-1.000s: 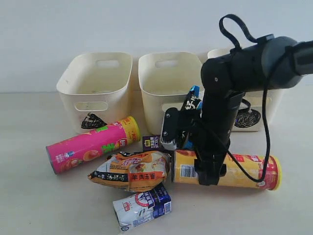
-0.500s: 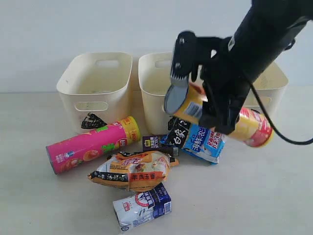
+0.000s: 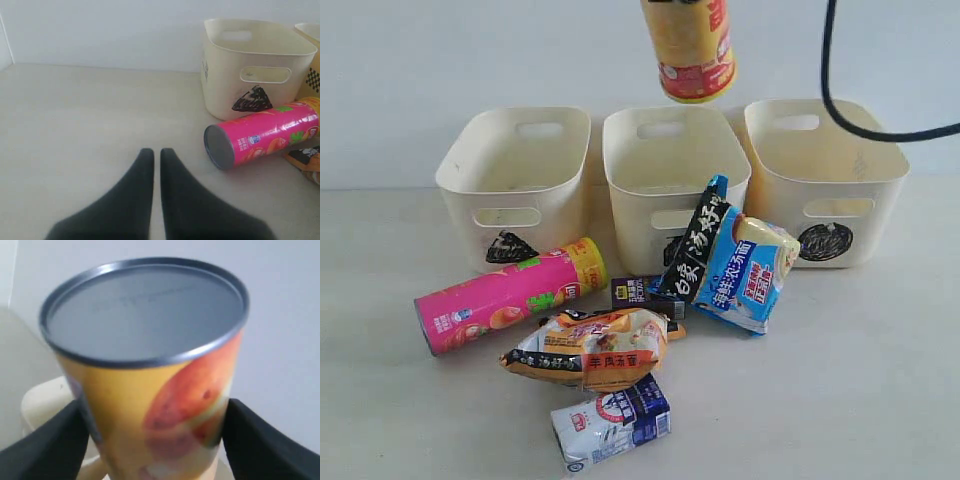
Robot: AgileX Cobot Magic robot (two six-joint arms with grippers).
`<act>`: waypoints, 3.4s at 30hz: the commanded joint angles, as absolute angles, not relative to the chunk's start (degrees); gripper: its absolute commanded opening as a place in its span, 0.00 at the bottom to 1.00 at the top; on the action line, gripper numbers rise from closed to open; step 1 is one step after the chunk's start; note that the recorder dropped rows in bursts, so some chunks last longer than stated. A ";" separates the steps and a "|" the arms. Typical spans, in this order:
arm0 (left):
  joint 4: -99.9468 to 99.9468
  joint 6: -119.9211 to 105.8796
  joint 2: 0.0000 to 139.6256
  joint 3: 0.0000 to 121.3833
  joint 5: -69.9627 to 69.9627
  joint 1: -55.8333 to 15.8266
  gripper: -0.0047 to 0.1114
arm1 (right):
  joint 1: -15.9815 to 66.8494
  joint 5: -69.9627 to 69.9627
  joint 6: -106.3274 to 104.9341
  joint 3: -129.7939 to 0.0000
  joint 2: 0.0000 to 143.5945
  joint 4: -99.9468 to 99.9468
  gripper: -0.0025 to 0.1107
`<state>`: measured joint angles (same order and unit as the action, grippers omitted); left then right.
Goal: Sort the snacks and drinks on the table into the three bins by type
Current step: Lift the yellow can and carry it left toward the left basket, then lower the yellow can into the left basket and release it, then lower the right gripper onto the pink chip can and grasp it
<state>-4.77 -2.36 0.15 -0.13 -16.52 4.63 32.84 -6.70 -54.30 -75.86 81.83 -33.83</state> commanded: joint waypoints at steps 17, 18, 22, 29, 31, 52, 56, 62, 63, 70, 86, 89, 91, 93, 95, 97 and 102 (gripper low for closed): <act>-4.88 -2.62 0.00 0.00 -16.29 4.81 0.08 | 45.15 15.40 -50.17 -113.84 124.68 -32.26 0.02; -4.88 -2.62 0.00 0.00 -16.29 4.81 0.08 | 45.15 15.75 -50.17 -114.83 126.48 -32.26 0.02; -4.88 -2.62 0.00 0.00 -16.29 4.81 0.08 | 45.15 15.98 -49.89 -116.53 130.68 -32.26 0.02; -4.88 -2.62 0.00 0.00 -16.29 4.81 0.08 | 44.11 13.26 -49.89 -116.56 134.32 -32.53 0.17; -4.88 -2.62 0.00 0.00 -16.29 4.81 0.08 | 43.28 11.38 -49.89 -116.56 134.66 -32.91 0.36; -4.88 -2.62 0.00 0.00 -16.29 4.81 0.08 | 42.10 -4.00 -48.38 -116.56 126.19 -33.96 0.47; -4.88 -2.62 0.00 0.00 -16.29 4.81 0.08 | 42.10 -17.12 -48.48 -116.56 122.95 -32.09 0.07; -4.88 -2.62 0.00 0.00 -16.29 4.81 0.08 | 42.20 -35.59 -48.20 -116.60 119.89 -30.33 0.02; -4.88 -2.62 0.00 0.00 -16.29 4.81 0.08 | 42.20 -38.67 -48.20 -116.70 119.78 -29.15 0.02; -4.88 -2.62 0.00 0.00 -16.29 4.81 0.08 | 43.58 -56.90 -48.51 -116.70 119.48 -21.76 0.02; -4.88 -2.62 0.00 0.00 -16.29 4.81 0.08 | 51.04 -48.70 -56.65 -116.70 126.01 -13.11 0.68; -4.88 -2.62 0.00 0.00 -16.29 4.81 0.08 | 52.24 -46.45 -58.80 -116.70 128.39 -12.75 0.68; -4.88 -2.62 0.00 0.00 -16.29 4.81 0.08 | 52.98 -43.56 -60.33 -116.70 130.09 -12.40 0.68; -4.88 -2.62 0.00 0.00 -16.29 4.81 0.08 | 53.09 -41.47 -61.90 -116.70 131.56 -11.49 0.68; -4.88 -2.62 0.00 0.00 -16.29 4.81 0.08 | 53.09 -40.66 -61.89 -116.70 133.27 -8.94 0.68; -4.88 -2.62 0.00 0.00 -16.29 4.81 0.08 | 53.09 -38.27 -62.15 -116.70 135.40 -7.63 0.68; -4.88 -2.62 0.00 0.00 -16.29 4.81 0.08 | 52.97 -32.06 -62.53 -116.70 139.07 -4.37 0.68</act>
<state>-4.77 -2.36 0.15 -0.13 -16.52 4.63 53.14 -35.05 -62.35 -116.39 138.20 -5.88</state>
